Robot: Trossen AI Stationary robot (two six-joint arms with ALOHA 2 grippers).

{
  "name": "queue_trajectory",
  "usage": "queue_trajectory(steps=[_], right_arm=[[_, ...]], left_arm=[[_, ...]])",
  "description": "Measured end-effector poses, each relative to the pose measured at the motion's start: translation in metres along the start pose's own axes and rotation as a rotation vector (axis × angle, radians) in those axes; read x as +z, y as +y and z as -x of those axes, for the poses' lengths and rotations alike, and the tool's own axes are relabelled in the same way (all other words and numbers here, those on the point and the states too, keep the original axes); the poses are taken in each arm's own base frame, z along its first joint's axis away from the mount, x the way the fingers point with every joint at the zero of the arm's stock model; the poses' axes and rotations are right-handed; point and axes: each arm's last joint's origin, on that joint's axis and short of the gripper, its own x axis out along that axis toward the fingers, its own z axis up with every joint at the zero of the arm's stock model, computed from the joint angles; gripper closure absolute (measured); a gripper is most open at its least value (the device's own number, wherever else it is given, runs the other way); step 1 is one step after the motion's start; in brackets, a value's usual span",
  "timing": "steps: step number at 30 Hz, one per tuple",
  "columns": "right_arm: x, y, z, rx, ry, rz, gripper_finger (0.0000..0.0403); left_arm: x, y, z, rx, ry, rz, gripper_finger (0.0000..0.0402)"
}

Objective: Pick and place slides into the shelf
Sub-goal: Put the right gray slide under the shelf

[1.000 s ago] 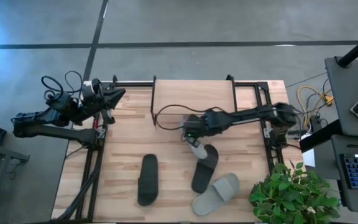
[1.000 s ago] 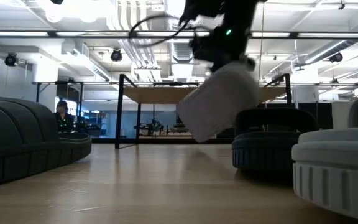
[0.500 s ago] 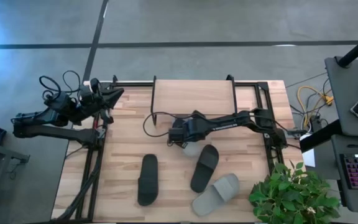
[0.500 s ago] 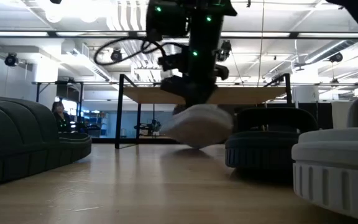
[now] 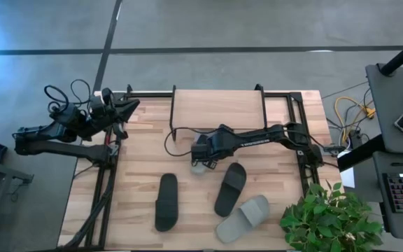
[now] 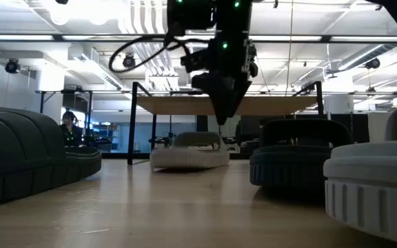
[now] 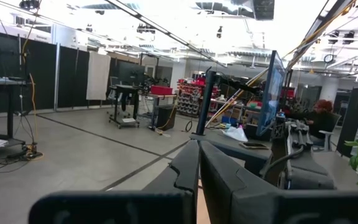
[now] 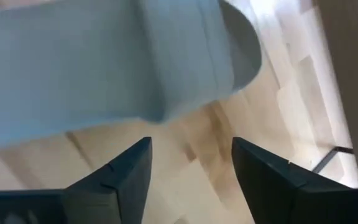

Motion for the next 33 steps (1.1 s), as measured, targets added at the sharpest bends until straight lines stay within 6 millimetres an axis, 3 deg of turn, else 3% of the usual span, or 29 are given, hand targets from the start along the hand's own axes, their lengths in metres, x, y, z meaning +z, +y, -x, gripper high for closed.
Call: queue_trajectory(steps=[8, 15, 22, 33], right_arm=[[0.017, 0.014, 0.014, 0.432, -0.045, -0.05, 0.0204], [0.026, 0.027, 0.007, 0.716, -0.092, -0.066, 0.0287], [0.018, 0.044, -0.001, 0.766, -0.072, -0.012, 0.0385], [0.015, 0.076, -0.024, 0.693, -0.125, -0.017, 0.039]], left_arm=[[0.0, 0.0, -0.001, 0.0, 0.003, -0.002, 0.0402], [-0.001, -0.001, -0.001, 0.0, 0.006, -0.004, 0.0402], [-0.003, -0.001, -0.001, 0.0, 0.02, -0.011, 0.0402], [-0.004, 0.0, -0.001, 0.001, 0.033, -0.019, 0.0402]])
